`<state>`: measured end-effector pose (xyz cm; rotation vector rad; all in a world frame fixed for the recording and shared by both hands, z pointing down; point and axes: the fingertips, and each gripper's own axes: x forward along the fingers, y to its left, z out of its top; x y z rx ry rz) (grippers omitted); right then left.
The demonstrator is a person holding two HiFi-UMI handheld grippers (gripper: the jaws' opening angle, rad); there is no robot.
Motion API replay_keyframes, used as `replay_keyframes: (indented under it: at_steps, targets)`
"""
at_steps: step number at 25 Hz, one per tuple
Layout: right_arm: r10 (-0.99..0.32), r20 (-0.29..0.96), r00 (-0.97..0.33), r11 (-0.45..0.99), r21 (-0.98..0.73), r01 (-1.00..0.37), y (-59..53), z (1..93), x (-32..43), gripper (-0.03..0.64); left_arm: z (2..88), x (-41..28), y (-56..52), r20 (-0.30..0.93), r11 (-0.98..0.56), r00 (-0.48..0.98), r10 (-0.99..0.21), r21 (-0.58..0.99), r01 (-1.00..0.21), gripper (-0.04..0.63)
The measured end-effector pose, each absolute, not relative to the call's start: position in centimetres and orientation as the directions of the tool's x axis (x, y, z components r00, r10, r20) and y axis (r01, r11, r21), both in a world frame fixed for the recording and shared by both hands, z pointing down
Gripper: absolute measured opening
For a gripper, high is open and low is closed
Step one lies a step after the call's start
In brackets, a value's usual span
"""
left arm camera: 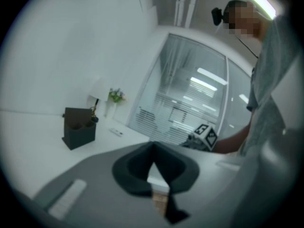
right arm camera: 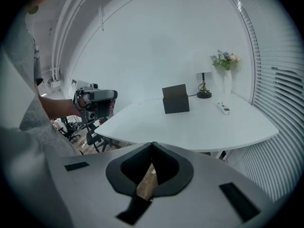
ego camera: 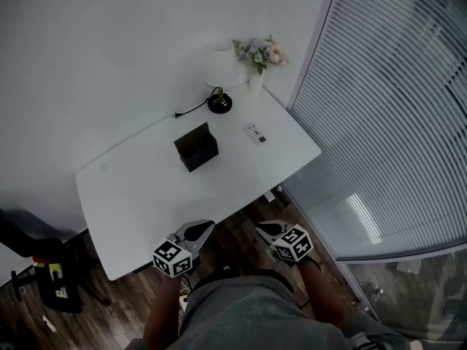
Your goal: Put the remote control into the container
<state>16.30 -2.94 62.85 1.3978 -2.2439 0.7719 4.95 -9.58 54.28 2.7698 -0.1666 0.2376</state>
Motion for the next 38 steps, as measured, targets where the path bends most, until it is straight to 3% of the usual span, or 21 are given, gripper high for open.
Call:
replay_keyframes:
  at_steps: [21, 38]
  targets:
    - [-0.706, 0.573, -0.416, 0.322, -0.264, -0.909, -9.1, 63.2, 18.3, 0.017, 55.2, 2.5, -14.6, 0.175, -0.909, 0.971, -0.16, 0.356, -0.215, -0.002]
    - [-0.58, 0.726, -0.37, 0.257, -0.268, -0.929, -26.8, 66.1, 32.5, 0.018, 55.9, 2.4, -20.7, 0.195, -0.859, 0.947, -0.255, 0.403, -0.314, -0.002]
